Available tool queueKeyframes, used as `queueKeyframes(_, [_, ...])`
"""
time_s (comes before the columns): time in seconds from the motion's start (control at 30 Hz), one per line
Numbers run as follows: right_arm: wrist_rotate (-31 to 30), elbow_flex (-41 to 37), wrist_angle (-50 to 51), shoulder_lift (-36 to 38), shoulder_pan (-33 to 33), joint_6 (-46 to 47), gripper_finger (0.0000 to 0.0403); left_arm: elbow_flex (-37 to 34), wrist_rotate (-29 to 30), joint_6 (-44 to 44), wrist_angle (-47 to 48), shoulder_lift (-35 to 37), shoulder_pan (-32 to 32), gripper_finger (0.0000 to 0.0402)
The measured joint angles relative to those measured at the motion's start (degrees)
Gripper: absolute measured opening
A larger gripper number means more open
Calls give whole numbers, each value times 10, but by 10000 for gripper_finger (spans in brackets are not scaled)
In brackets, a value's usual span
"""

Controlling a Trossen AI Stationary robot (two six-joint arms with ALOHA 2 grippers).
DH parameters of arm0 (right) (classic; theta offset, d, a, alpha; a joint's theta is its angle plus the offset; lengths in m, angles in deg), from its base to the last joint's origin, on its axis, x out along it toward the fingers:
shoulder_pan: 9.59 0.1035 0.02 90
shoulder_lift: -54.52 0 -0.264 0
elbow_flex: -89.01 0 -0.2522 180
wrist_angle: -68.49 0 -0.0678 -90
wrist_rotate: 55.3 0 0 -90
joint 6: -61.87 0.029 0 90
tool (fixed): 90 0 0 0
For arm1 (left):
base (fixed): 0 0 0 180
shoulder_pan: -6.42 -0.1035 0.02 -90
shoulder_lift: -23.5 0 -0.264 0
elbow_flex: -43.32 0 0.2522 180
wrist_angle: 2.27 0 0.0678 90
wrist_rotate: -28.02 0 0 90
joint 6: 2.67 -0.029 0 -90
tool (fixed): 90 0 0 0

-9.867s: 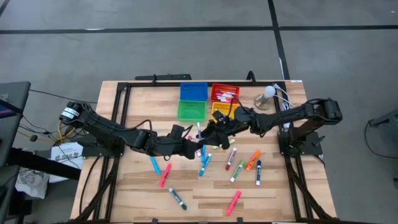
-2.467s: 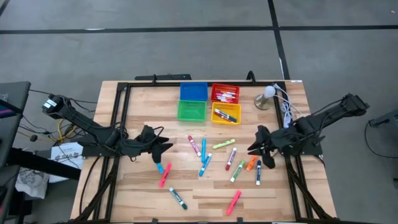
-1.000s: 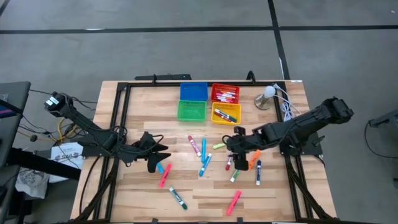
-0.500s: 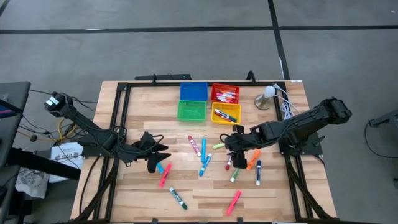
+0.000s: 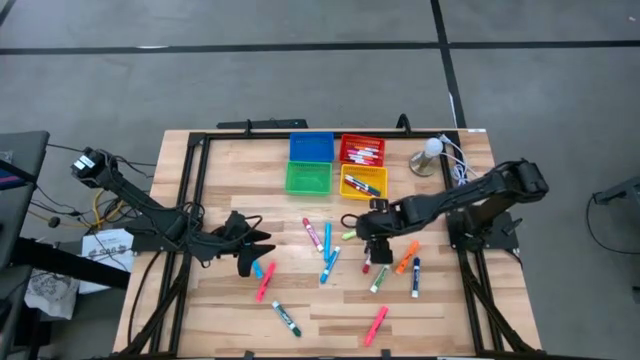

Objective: Pick & Place Markers
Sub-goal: Put the green highlighter into the blue basket

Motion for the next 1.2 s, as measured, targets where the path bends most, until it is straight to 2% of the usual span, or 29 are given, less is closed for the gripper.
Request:
queueKeyframes(0.2, [-7,0,23,-29,-29,-58,206,0,0,2,-22,0,0,200])
queueKeyframes(0.57, [6,0,28,-34,-67,-134,210,0,7,2,-36,0,0,200])
queueKeyframes(0.73, [24,0,32,-62,-66,-155,208,0,17,2,-38,0,0,200])
queueKeyframes(0.97, [17,-1,5,-121,-71,-163,212,0,20,2,-43,0,0,200])
queueKeyframes(1.2, [18,3,8,-144,-72,-171,201,-3,20,2,-43,0,0,200])
